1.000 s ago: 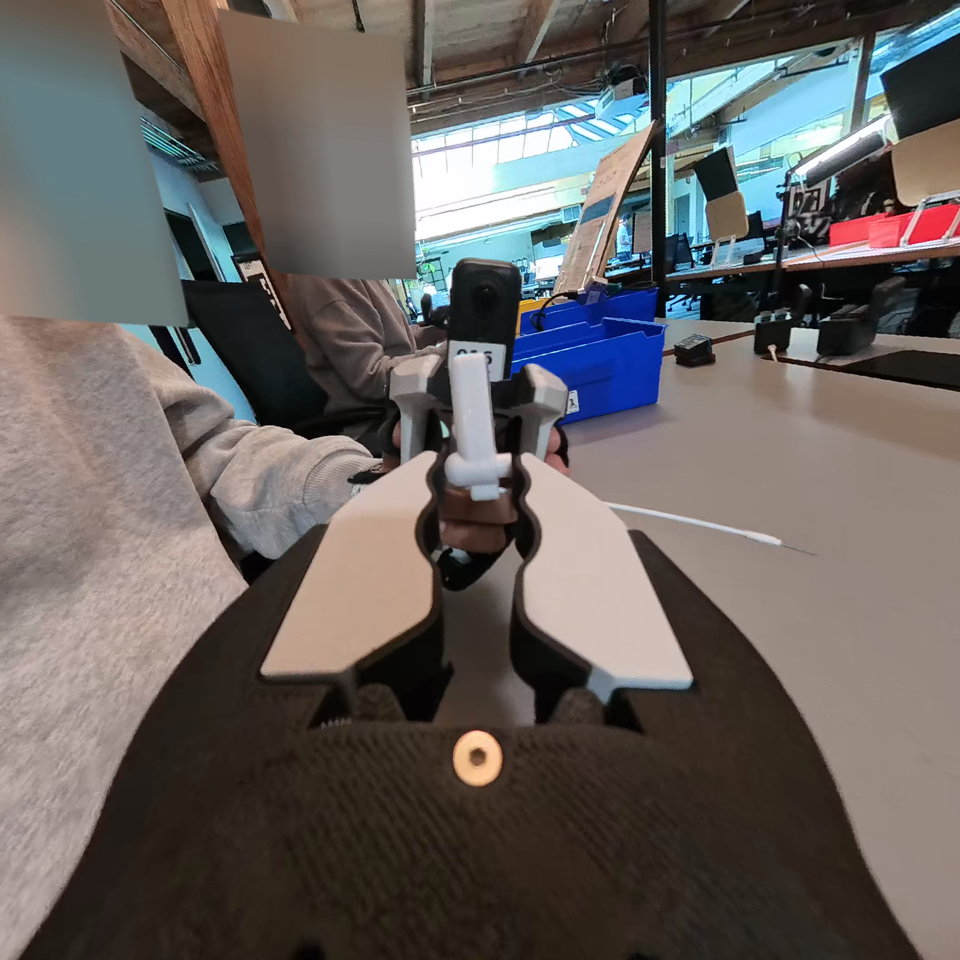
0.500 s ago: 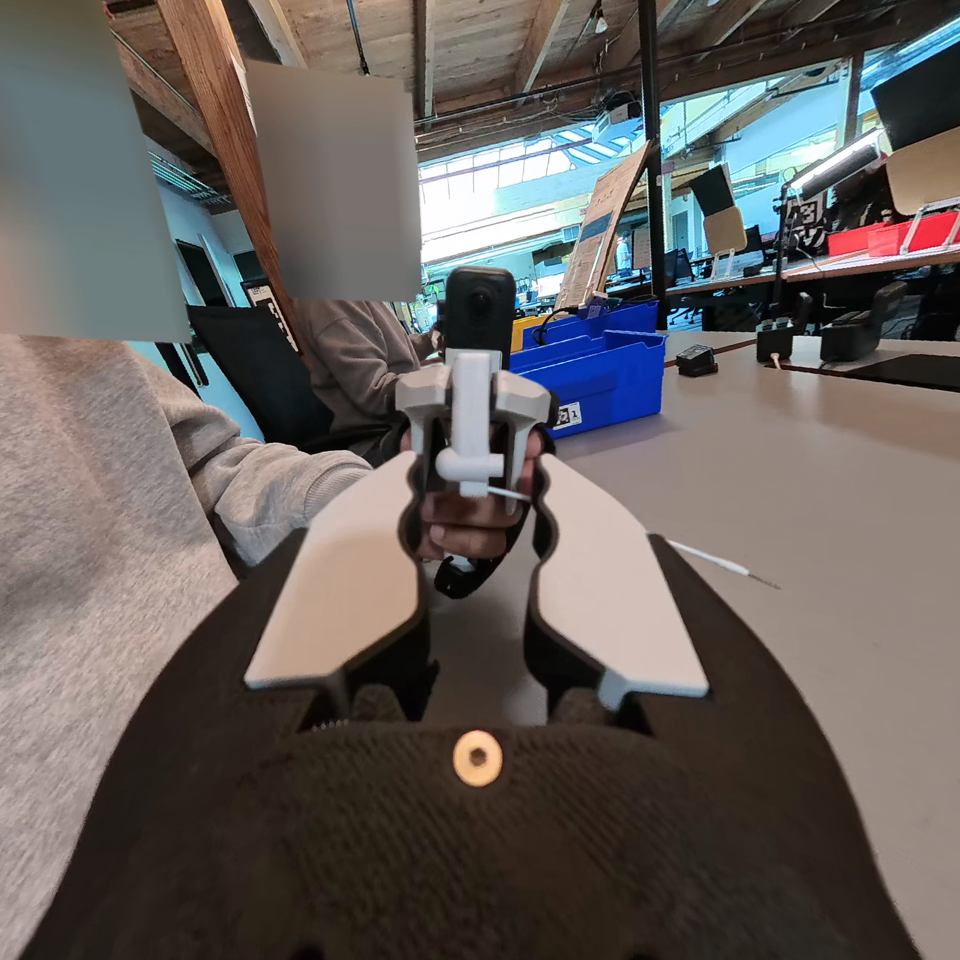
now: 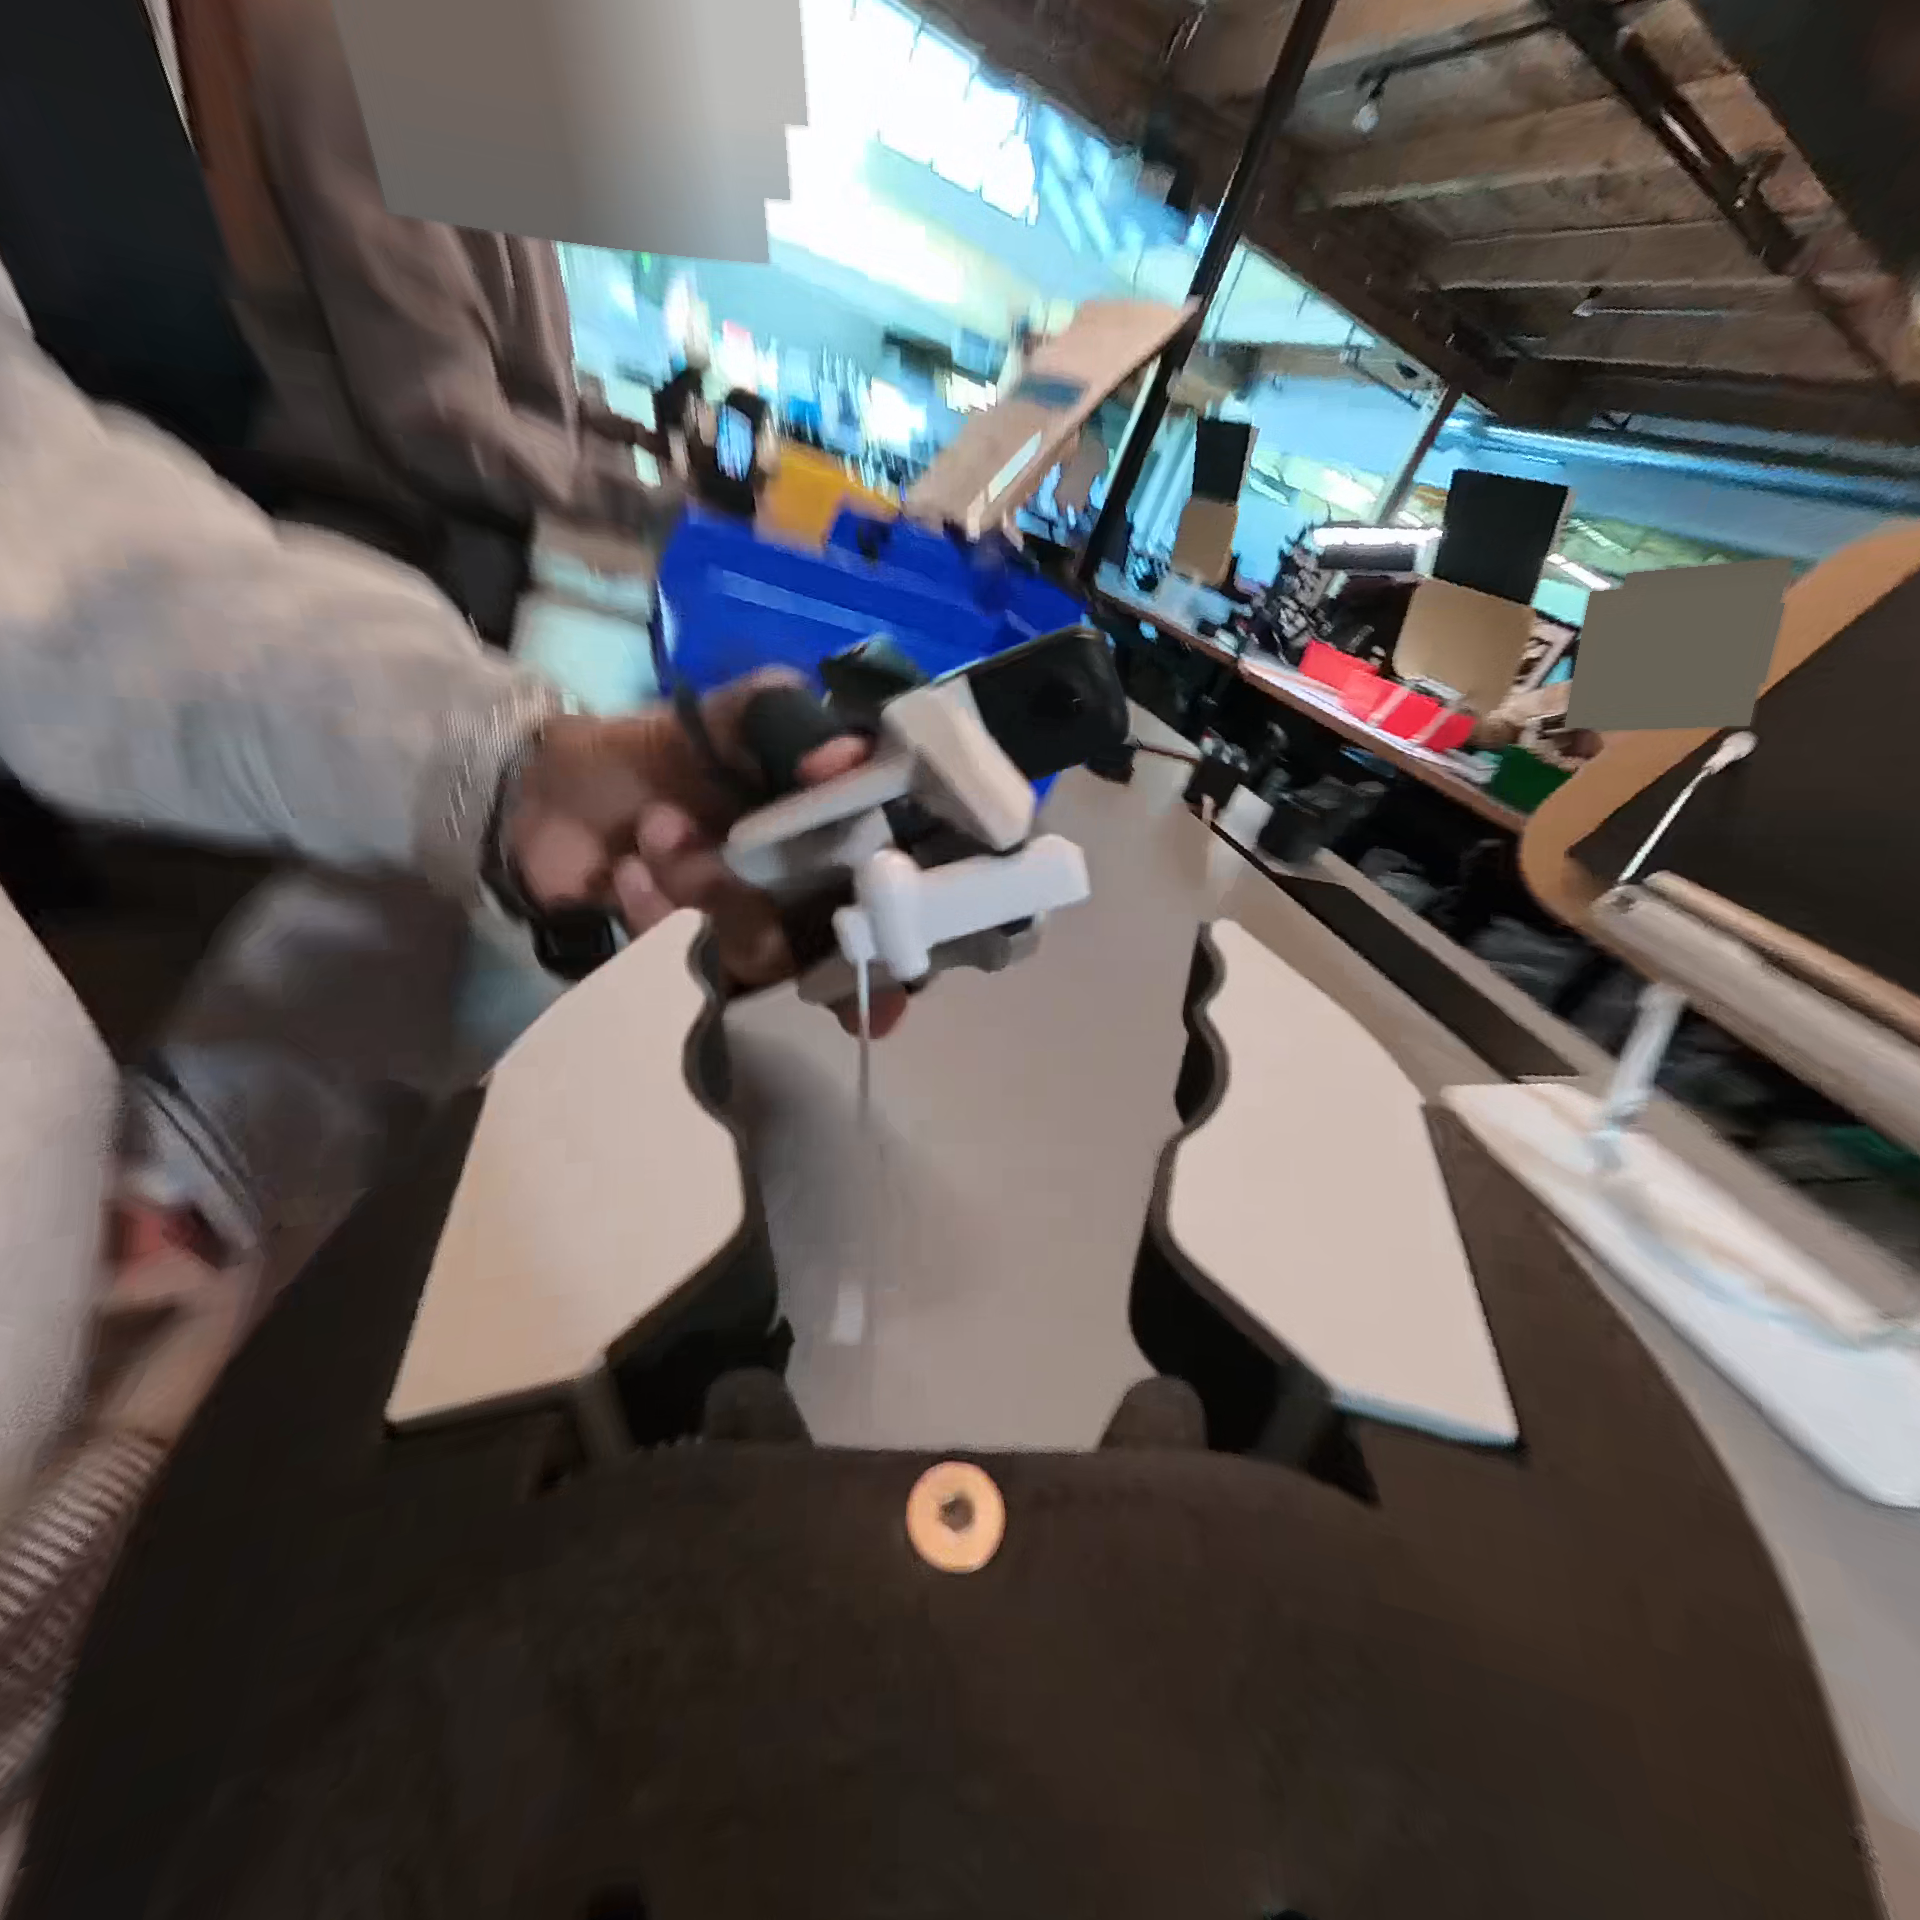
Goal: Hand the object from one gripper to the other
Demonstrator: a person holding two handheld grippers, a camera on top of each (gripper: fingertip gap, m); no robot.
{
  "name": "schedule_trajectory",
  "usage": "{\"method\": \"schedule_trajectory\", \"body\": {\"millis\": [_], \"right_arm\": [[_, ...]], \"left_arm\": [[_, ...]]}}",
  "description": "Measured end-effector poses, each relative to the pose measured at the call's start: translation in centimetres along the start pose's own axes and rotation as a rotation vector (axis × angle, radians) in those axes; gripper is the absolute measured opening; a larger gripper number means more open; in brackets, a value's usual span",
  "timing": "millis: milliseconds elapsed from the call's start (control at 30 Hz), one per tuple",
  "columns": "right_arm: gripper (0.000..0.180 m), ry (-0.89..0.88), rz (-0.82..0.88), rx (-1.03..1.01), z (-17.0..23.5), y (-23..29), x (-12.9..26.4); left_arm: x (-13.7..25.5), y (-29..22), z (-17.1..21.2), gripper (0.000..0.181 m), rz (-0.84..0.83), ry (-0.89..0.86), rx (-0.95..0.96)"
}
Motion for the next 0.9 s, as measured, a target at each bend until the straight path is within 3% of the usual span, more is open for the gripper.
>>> {"method": "schedule_trajectory", "body": {"millis": [200, 333, 900], "right_arm": [[0.079, 0.045, -0.066, 0.043, 0.4, 1.3, -0.7], [0.056, 0.046, -0.095, 0.037, 0.4, 1.6, -0.5], [0.055, 0.026, -0.024, -0.117, 0.6, 0.1, -0.1]], "left_arm": [[-0.9, 0.7, 1.5, 0.017, -0.001, 0.137, 0.098], [-1.2, 0.8, 1.9, 0.017, -0.009, 0.16, 0.108], [-0.7, 0.8, 0.8, 0.025, -0.023, 0.069, -0.008]]}}
Point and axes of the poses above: each gripper's, where its closed fingertips meet, x back along the fingers, z out of its underside, y = z × x across the jaws, the point moved 4 cm from there along x, back along the fingers, and after that the axes turned 14 degrees about x, right-handed, at the moved point
